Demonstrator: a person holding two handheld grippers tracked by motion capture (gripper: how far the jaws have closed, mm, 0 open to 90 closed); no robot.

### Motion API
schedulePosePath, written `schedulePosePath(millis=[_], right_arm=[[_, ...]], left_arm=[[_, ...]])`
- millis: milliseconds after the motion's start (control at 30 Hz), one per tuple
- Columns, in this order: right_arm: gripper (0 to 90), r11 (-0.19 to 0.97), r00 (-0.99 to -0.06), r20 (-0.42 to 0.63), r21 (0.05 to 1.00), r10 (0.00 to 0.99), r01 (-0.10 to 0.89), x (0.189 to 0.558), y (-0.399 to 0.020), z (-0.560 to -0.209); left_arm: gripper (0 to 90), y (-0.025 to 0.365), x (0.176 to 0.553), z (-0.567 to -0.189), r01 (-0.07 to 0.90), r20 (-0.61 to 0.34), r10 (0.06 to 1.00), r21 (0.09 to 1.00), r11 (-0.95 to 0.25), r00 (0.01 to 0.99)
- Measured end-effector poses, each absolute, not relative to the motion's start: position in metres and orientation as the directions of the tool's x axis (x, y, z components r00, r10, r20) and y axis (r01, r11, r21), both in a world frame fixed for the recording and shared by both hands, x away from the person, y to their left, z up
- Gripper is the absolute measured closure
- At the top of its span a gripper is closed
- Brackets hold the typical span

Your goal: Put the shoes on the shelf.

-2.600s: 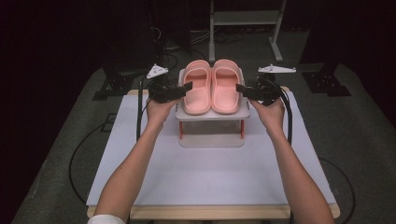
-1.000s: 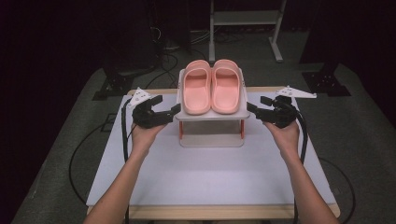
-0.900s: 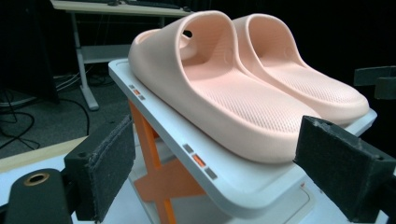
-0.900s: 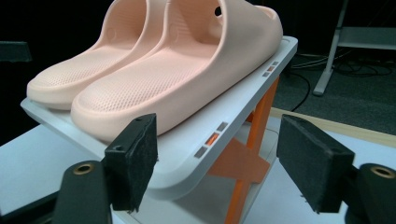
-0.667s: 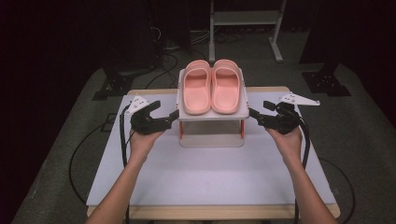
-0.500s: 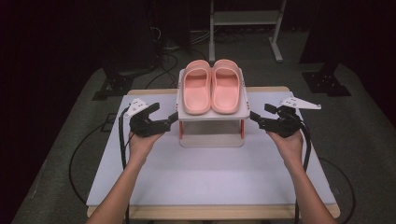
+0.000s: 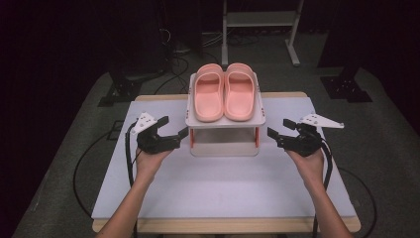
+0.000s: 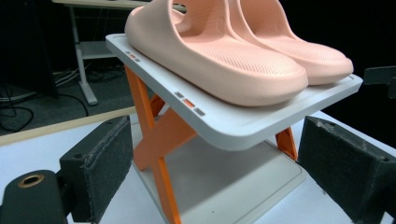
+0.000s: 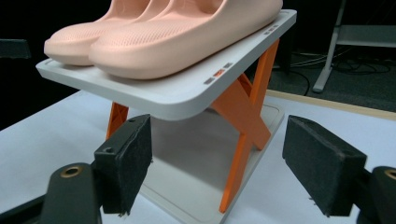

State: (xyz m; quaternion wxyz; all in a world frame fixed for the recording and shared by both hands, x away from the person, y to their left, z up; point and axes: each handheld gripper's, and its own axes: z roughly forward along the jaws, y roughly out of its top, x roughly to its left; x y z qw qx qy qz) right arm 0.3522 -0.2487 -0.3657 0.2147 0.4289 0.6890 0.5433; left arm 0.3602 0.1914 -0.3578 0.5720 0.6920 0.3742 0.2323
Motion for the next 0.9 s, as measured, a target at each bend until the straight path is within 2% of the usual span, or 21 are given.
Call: schedulePosePath(millis=[900], right_arm=[[21.2, 0.039, -0.541, 0.172, 0.934, 0.823, 0.355, 0.319, -0.259, -0.398]], left_arm=[[8.7, 0.194, 0.326, -0.385, 0.248, -0.092, 0.793, 0.966, -0.076, 0.602]])
